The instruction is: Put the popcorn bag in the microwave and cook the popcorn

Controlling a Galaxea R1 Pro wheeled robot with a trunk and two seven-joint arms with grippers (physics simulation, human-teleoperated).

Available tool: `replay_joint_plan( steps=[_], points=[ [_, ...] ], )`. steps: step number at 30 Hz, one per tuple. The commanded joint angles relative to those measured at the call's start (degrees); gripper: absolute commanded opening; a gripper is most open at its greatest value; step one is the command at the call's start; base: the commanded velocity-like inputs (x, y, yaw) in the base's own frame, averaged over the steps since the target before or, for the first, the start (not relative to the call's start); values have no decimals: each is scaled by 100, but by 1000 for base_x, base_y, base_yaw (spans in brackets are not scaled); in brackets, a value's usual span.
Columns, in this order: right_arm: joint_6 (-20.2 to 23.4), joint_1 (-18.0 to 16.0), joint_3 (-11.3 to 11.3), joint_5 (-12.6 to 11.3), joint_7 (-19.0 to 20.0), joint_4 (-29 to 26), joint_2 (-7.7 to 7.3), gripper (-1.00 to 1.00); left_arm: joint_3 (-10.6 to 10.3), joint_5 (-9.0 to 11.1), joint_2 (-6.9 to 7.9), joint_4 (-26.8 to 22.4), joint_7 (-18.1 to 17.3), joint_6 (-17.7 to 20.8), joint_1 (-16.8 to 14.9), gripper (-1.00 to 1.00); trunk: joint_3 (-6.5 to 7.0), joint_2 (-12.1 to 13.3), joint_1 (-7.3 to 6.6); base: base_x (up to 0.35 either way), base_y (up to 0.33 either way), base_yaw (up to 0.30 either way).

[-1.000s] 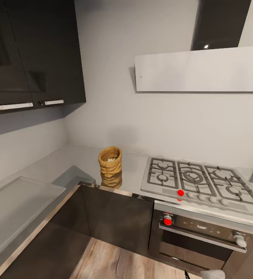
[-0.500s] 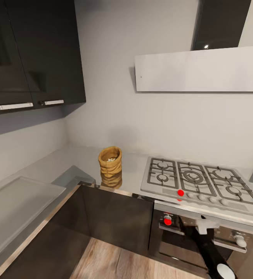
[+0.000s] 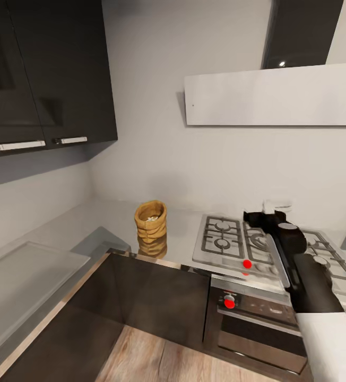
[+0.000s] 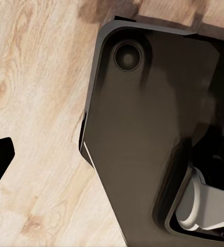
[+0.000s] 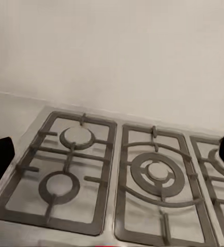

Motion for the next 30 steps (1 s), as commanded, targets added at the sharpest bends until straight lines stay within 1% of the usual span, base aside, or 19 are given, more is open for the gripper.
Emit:
replay_joint_plan(
  steps=[1, 2, 3, 4, 5, 7, 8, 9, 10, 11, 12, 14, 16, 18, 20, 21, 24, 26, 30],
  points=[
    [181, -223, 14, -19, -36, 103, -6, 100, 21, 1, -1, -1, 8, -4, -5, 100, -13, -10, 3, 0, 0, 0],
    [326, -565, 14, -19, -37, 417, -6, 100, 21, 1, -1, -1, 8, -3, -5, 100, -13, -10, 3, 0, 0, 0],
    [384, -814, 14, -19, -37, 723, -6, 100, 21, 1, -1, -1, 8, -3, -5, 100, -13, -10, 3, 0, 0, 0],
    [418, -1123, 14, -19, -37, 1218, -6, 100, 21, 1, -1, -1, 8, -3, -5, 100, -13, -10, 3, 0, 0, 0],
    [440, -1540, 14, -19, -38, 1975, -8, 100, 21, 1, -1, -1, 8, -3, -4, 100, -13, -10, 3, 0, 0, 0],
    [451, -2084, 14, -15, -42, 3061, -16, 100, 21, 1, -1, -1, 8, -3, -2, 100, -13, -10, 3, 0, 0, 0],
    [451, -2222, 14, -14, -43, 3340, -19, 100, 21, 1, -1, -1, 8, -3, -3, 100, -13, -10, 3, 0, 0, 0],
    [451, -2533, 14, -11, -54, 3941, -26, 100, 21, 1, -1, -1, 8, -3, -4, 100, -13, -10, 3, 0, 0, 0],
    [452, -2970, 14, -6, -107, 4732, -41, 100, 21, 1, -1, -1, 8, -3, -2, 100, -13, -10, 3, 0, 0, 0],
    [452, -3211, 14, -4, -181, 5156, -52, 100, 21, 1, -1, -1, 8, -3, -2, 100, -13, -10, 3, 0, 0, 0],
    [452, -3384, 14, -6, -273, 5456, -61, 100, 21, 1, -1, -1, 8, -3, -3, 100, -13, -10, 3, 0, 0, 0],
    [454, -3565, 14, -13, -407, 5768, -67, 100, 21, 1, -1, -1, 8, -4, -3, 100, -13, -10, 3, 0, 0, 0],
    [460, -3639, -22, -16, -466, 5894, -67, 100, 21, 1, -2, -1, 8, -3, -2, 100, -13, -10, 3, 0, 0, 0],
    [464, -3669, -171, -20, -492, 5945, -67, 100, 21, 1, -1, -1, 8, -3, -4, 100, -13, -10, 3, 0, 0, 0],
    [467, -3682, -457, -24, -499, 5966, -67, 100, 21, 1, -6, -1, 8, -4, -4, 100, -13, -10, 3, 0, 0, 0],
    [467, -3686, -707, -26, -501, 5973, -67, 100, 18, 1, -17, -1, 8, -3, -2, 100, -13, -10, 3, 0, 0, 97],
    [469, -3689, -1111, -27, -503, 5973, -67, 100, 14, 1, -39, -1, 8, -3, -3, 100, -13, -10, 3, 0, 0, 201],
    [476, -3690, -1221, -28, -504, 5880, -60, 100, 13, 1, -44, -1, 8, -3, -2, 100, -13, -10, 3, 0, 0, 260],
    [483, -3690, -1248, -28, -504, 5837, -46, 100, 13, 1, -45, -1, 8, -3, -1, 100, -13, -10, 3, 0, 0, 274]
  ],
)
